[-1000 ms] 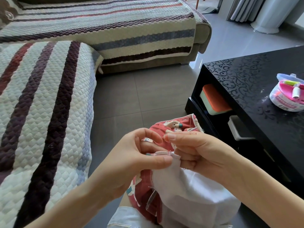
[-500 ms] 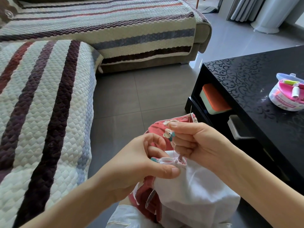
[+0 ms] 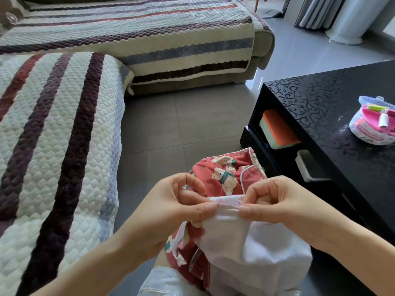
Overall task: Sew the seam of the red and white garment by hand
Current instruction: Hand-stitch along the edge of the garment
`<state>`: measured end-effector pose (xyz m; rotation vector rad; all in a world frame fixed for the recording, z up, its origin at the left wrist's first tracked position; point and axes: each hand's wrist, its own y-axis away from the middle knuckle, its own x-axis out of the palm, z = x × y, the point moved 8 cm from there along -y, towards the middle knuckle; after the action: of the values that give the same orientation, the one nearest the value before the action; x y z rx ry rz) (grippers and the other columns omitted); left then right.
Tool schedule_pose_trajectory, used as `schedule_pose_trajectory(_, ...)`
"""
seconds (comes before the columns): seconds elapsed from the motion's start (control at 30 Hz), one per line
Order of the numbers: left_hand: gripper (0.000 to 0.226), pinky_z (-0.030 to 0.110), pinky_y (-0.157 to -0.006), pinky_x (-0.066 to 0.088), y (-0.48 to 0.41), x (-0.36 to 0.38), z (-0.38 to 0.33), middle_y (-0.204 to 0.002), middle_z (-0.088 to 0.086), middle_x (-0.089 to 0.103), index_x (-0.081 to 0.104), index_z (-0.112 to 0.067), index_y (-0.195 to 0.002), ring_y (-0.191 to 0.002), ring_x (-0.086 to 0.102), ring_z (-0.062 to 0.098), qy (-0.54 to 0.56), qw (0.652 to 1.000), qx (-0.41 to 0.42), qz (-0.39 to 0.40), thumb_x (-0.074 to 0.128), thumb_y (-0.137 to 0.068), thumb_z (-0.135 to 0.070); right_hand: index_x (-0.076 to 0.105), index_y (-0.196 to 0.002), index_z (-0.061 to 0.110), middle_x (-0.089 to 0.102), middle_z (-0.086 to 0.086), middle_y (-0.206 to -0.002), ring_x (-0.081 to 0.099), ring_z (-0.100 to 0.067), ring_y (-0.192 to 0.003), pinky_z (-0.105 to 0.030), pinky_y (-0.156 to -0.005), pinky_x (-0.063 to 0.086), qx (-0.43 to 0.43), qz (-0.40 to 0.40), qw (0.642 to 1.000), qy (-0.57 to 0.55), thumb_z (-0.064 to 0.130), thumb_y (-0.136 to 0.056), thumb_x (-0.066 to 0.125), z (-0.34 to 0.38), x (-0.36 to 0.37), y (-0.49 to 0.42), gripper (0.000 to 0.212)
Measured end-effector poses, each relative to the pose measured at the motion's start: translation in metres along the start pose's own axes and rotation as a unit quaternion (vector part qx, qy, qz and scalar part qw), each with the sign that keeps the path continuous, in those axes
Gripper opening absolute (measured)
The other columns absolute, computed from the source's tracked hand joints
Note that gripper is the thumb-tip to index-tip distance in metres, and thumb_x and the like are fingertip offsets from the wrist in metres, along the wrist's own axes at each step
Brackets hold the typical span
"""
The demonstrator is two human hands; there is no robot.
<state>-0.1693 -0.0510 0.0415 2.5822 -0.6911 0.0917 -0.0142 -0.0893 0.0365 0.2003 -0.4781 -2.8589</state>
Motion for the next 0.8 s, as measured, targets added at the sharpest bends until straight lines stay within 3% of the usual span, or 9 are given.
schedule_pose_trajectory(0.07, 0.035, 0.017, -0.044, 0.043, -0.003, 0.001, 0.001, -0.071, 0.017, 0.072, 0.056, -0.002, -0.086, -0.052, 0.059, 0.014, 0.0, 1.0, -0.004, 0.001, 0.075, -0.057, -0.001, 0.073, -0.074, 0.019, 0.03, 0.003, -0.05, 0.022, -0.012, -0.05, -0.03, -0.053, 0.015, -0.001, 0.004, 0.999, 0.032, 0.047, -0.061, 0.078, 0.001, 0.002, 0.0, 0.031)
schedule_pose_trajectory(0.2, 0.037, 0.017, -0.045, 0.046, -0.01, 0.006, -0.002, -0.079, 0.019, 0.073, 0.06, -0.003, -0.089, -0.057, 0.067, 0.014, 0.014, 1.0, -0.013, 0.01, 0.075, -0.055, -0.001, 0.068, -0.097, 0.016, 0.039, 0.009, -0.053, 0.031, -0.006, -0.047, -0.016, -0.045, 0.026, -0.034, -0.002, 0.999, -0.001, 0.041, -0.077, 0.072, 0.018, -0.008, -0.008, 0.032)
schedule_pose_trajectory(0.37, 0.028, 0.016, -0.044, 0.046, -0.022, -0.004, -0.01, -0.068, 0.015, 0.071, 0.061, 0.0, -0.086, -0.053, 0.067, 0.015, 0.019, 1.0, -0.005, -0.023, 0.073, -0.062, 0.007, 0.059, -0.083, 0.003, 0.042, 0.002, -0.05, 0.036, -0.009, -0.046, -0.017, -0.046, 0.033, -0.086, -0.167, 0.973, -0.132, 0.015, -0.094, 0.048, 0.038, -0.085, -0.039, 0.02)
schedule_pose_trajectory(0.5, 0.039, 0.018, -0.042, 0.045, -0.029, -0.016, -0.026, -0.068, 0.014, 0.071, 0.06, 0.0, -0.092, -0.054, 0.066, 0.016, 0.03, 0.998, 0.009, -0.052, 0.073, -0.055, 0.001, 0.065, -0.095, 0.005, 0.067, -0.002, -0.064, 0.063, -0.013, -0.063, -0.021, -0.065, 0.052, -0.004, -0.265, 0.957, -0.114, 0.014, -0.101, 0.045, 0.005, -0.153, -0.076, 0.023)
schedule_pose_trajectory(0.63, 0.036, 0.012, -0.037, 0.039, -0.021, -0.009, -0.041, -0.065, 0.014, 0.07, 0.06, 0.0, -0.089, -0.047, 0.062, 0.013, 0.028, 0.999, 0.029, -0.034, 0.071, -0.055, 0.002, 0.064, -0.096, 0.004, 0.059, -0.011, -0.068, 0.055, -0.02, -0.06, -0.022, -0.055, 0.037, 0.129, -0.318, 0.939, 0.017, 0.012, -0.093, 0.056, -0.061, -0.178, -0.098, 0.012)
schedule_pose_trajectory(0.7, 0.036, 0.013, -0.037, 0.039, -0.015, -0.004, -0.045, -0.066, 0.015, 0.07, 0.06, -0.001, -0.089, -0.046, 0.062, 0.012, 0.023, 0.999, 0.038, -0.016, 0.07, -0.055, 0.001, 0.063, -0.092, 0.006, 0.06, -0.015, -0.082, 0.06, -0.025, -0.08, -0.027, -0.063, 0.04, 0.198, -0.318, 0.894, 0.247, 0.021, -0.092, 0.056, -0.069, -0.175, -0.098, 0.016)
schedule_pose_trajectory(0.73, 0.036, 0.013, -0.038, 0.04, -0.012, -0.001, -0.046, -0.067, 0.015, 0.071, 0.061, -0.001, -0.09, -0.046, 0.062, 0.012, 0.017, 0.999, 0.042, -0.007, 0.071, -0.055, 0.0, 0.063, -0.1, 0.006, 0.064, -0.016, -0.098, 0.062, -0.028, -0.097, -0.031, -0.075, 0.045, 0.191, -0.323, 0.853, 0.363, 0.025, -0.093, 0.055, -0.058, -0.169, -0.095, 0.022)
schedule_pose_trajectory(0.77, 0.037, 0.014, -0.038, 0.04, -0.01, 0.0, -0.047, -0.068, 0.015, 0.071, 0.061, 0.0, -0.091, -0.047, 0.062, 0.012, 0.011, 0.999, 0.046, -0.002, 0.071, -0.056, -0.001, 0.062, -0.112, 0.006, 0.064, -0.015, -0.115, 0.059, -0.029, -0.113, -0.034, -0.089, 0.044, 0.126, -0.321, 0.848, 0.403, 0.026, -0.094, 0.054, -0.037, -0.152, -0.093, 0.028)
schedule_pose_trajectory(0.8, 0.037, 0.014, -0.039, 0.041, -0.008, 0.002, -0.048, -0.069, 0.015, 0.071, 0.061, 0.0, -0.092, -0.047, 0.062, 0.012, 0.005, 0.999, 0.052, 0.0, 0.071, -0.056, -0.001, 0.058, -0.124, 0.006, 0.061, -0.012, -0.127, 0.054, -0.026, -0.122, -0.033, -0.1, 0.041, 0.029, -0.294, 0.884, 0.361, 0.023, -0.097, 0.053, -0.014, -0.126, -0.089, 0.032)
